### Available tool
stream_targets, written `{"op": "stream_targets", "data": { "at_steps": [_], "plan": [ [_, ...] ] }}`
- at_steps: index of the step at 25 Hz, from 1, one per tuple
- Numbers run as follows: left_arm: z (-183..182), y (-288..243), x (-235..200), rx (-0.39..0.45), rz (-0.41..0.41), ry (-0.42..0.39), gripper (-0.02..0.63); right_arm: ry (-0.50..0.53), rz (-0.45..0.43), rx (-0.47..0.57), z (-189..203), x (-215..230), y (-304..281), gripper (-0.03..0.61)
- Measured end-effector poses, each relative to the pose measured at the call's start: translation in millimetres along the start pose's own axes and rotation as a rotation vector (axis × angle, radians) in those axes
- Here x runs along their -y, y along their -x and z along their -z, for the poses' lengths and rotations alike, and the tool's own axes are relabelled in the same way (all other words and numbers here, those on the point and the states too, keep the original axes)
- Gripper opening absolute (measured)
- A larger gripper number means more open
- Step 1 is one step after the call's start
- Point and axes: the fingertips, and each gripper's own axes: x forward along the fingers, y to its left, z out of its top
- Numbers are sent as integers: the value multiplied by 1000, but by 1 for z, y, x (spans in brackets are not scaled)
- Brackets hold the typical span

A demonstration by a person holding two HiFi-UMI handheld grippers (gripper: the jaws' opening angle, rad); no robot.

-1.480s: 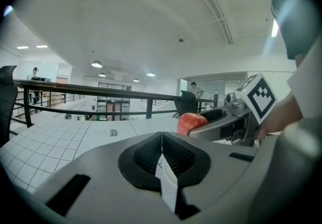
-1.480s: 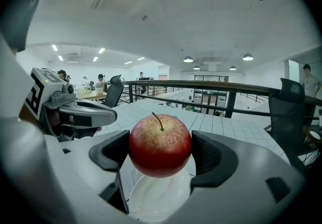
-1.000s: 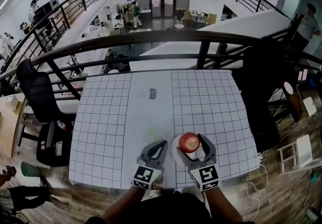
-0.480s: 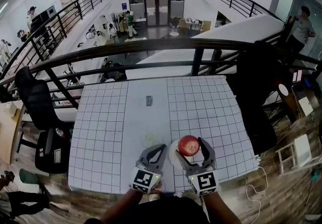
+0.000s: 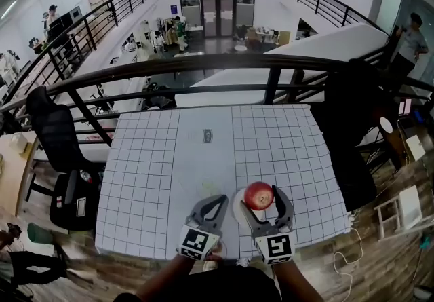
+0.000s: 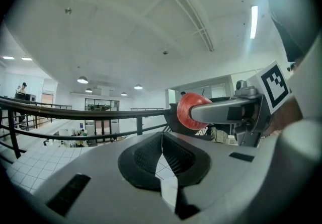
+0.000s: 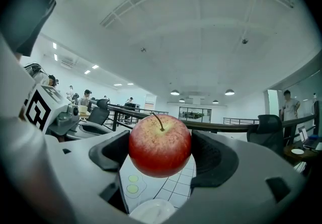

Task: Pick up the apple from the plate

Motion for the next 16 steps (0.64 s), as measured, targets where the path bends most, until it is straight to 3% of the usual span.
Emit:
{"op": "stream_targets", "data": {
  "at_steps": [16],
  "plan": [
    [6, 10, 12, -9, -10, 20, 23, 13, 13, -12, 10, 0, 16, 377]
  ]
}}
